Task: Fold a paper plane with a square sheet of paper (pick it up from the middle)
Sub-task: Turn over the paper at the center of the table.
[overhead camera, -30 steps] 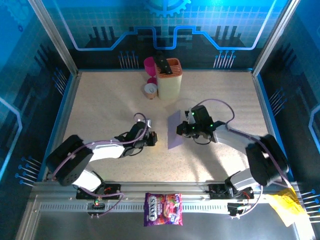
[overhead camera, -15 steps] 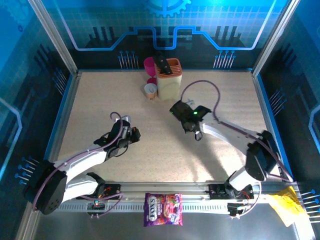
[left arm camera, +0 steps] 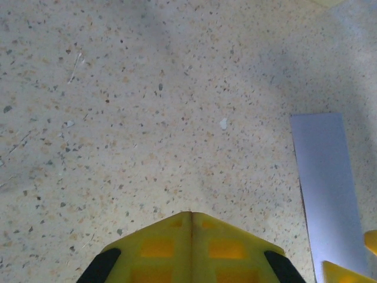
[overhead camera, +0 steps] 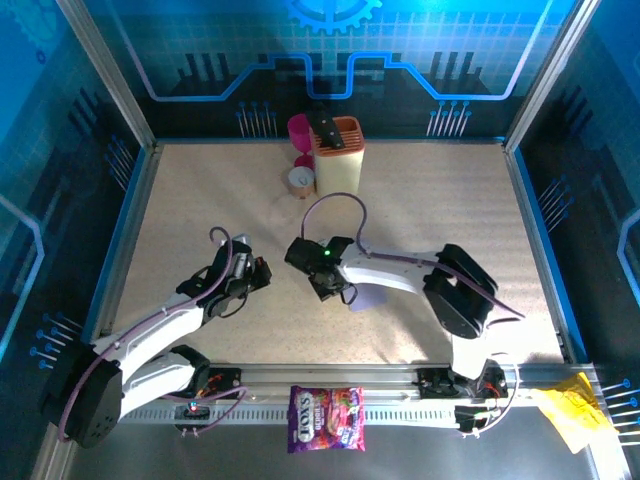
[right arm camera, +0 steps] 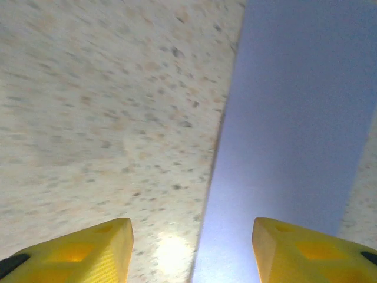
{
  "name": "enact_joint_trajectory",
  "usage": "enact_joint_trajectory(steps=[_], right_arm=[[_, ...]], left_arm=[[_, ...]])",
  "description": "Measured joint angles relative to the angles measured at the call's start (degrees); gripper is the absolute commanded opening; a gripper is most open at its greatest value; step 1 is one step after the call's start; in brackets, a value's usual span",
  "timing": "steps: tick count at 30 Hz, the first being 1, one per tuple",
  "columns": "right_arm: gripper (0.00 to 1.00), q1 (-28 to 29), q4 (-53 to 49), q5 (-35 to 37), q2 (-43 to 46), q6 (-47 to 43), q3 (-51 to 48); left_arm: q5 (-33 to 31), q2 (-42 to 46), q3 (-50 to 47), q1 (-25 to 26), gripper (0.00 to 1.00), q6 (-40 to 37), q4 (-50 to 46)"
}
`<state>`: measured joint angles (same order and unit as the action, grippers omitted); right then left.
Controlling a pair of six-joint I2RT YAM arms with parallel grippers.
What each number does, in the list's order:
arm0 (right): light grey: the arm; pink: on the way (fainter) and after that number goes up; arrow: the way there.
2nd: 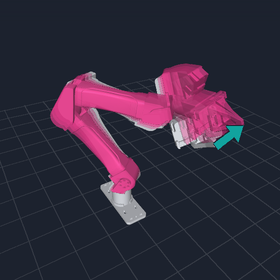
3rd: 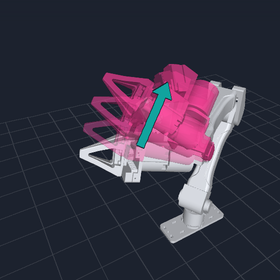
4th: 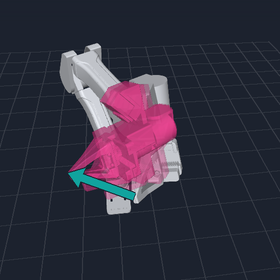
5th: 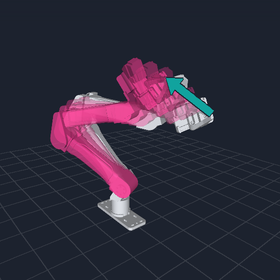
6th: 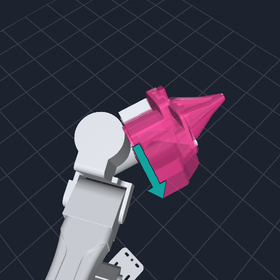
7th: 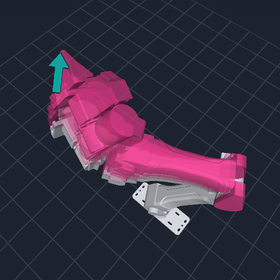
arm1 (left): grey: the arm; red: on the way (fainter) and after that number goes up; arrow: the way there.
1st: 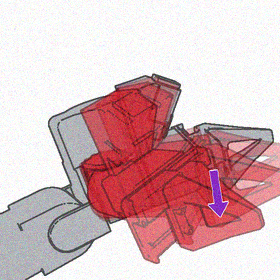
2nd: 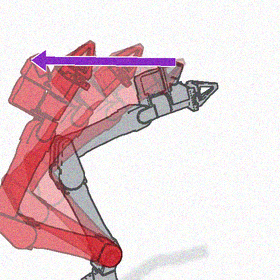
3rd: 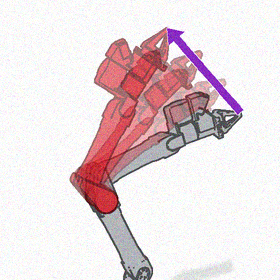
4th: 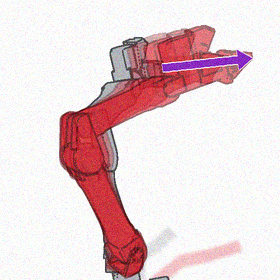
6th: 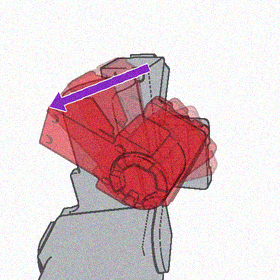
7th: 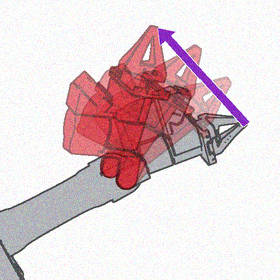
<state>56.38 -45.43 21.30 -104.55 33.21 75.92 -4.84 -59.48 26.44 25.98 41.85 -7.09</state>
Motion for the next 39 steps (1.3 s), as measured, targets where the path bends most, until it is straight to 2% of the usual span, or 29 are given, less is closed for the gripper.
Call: enact_joint_trajectory(steps=[4,8,13,17,21,25,31,35,39], right_arm=[[0.44,-6.6,7.6,-10.0,12.0,0.1,-8.7],[0.26,-18.0,15.4,-19.1,21.0,-0.9,-21.3],[0.15,-27.7,21.2,-28.7,22.3,-2.7,-31.6],[0.12,-31.2,25.5,-34.3,21.6,-4.0,-34.7],[0.05,-31.6,31.7,-37.8,19.2,-3.7,-37.4],[0.00,-31.6,38.8,-40.9,16.1,-0.7,-40.4],[0.00,-24.6,49.3,-41.1,13.5,7.5,-41.6],[0.00,-18.7,50.2,-40.1,12.7,11.7,-40.3],[0.01,-17.8,46.4,-38.0,14.4,12.0,-37.1]], left_arm=[[1.7,-0.3,0.6,0.0,0.08,-0.9,-0.6],[4.7,-1.8,1.9,0.0,0.10,-1.8,-0.2],[7.4,-3.5,2.7,1.7,0.14,-1.8,0.8],[7.5,-6.1,5.5,6.1,0.16,-1.8,1.4],[7.5,-8.7,8.2,9.5,0.18,-1.2,2.3],[7.5,-10.7,8.8,10.3,0.19,0.4,3.8],[8.5,-13.9,9.0,10.4,0.24,2.5,5.2],[9.2,-14.8,9.1,10.6,0.32,3.6,5.6],[9.6,-14.8,9.1,10.7,0.37,4.6,5.6]])
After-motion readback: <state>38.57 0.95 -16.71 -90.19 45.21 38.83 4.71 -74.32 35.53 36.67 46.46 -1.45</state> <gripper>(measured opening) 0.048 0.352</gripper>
